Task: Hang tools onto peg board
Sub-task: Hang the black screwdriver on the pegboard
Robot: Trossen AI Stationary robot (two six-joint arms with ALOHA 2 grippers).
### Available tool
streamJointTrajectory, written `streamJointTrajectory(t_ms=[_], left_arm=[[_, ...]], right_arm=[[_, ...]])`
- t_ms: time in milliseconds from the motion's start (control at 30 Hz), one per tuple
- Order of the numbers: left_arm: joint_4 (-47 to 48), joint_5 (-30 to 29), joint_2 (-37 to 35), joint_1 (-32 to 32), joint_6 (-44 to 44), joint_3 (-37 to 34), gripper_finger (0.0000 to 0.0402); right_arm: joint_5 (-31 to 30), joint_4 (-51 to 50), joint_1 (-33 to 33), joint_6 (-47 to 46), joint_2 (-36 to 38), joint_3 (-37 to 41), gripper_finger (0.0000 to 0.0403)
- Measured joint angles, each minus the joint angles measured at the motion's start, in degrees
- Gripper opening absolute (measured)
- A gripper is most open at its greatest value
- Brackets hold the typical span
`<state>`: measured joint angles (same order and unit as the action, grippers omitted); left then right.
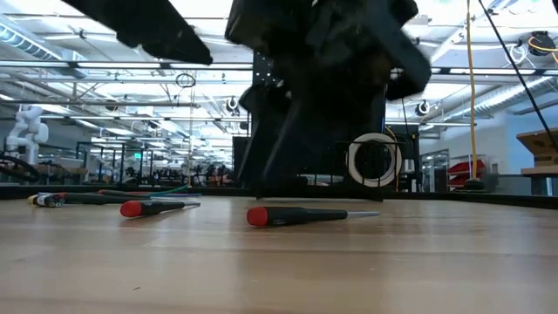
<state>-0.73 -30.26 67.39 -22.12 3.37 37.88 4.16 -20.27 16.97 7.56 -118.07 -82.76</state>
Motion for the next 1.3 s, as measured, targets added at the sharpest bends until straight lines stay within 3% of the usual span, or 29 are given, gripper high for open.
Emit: streamJointTrajectory(t_ms=[200, 400, 700, 967, 1300], left_arm=[[-3.4, -2.6, -2.5, 1.2, 1.6, -5.3, 0.0160], [4.4, 6.3, -2.9, 4.1, 13.9, -6.2, 0.0160], [7.2, 6.3, -2.8, 6.2, 17.4, -6.2, 0.0160], [7.3, 7.5, -2.7, 6.1, 17.4, -6.2, 0.0160], [7.1, 8.0, -2.7, 5.6, 17.4, -6.2, 0.0160]], right_arm=[[-4.2, -0.1, 0.0, 0.5, -1.9, 0.0, 0.0226], [-4.5, -0.2, -0.6, -0.5, -2.0, 0.0, 0.0199], [-4.7, 0.8, -0.7, -0.6, -5.5, -0.3, 0.0159], [-8.3, -2.1, 0.2, -5.3, -5.6, -0.3, 0.0034], [-11.2, -7.6, 1.8, -10.7, -4.5, -10.0, 0.0033]])
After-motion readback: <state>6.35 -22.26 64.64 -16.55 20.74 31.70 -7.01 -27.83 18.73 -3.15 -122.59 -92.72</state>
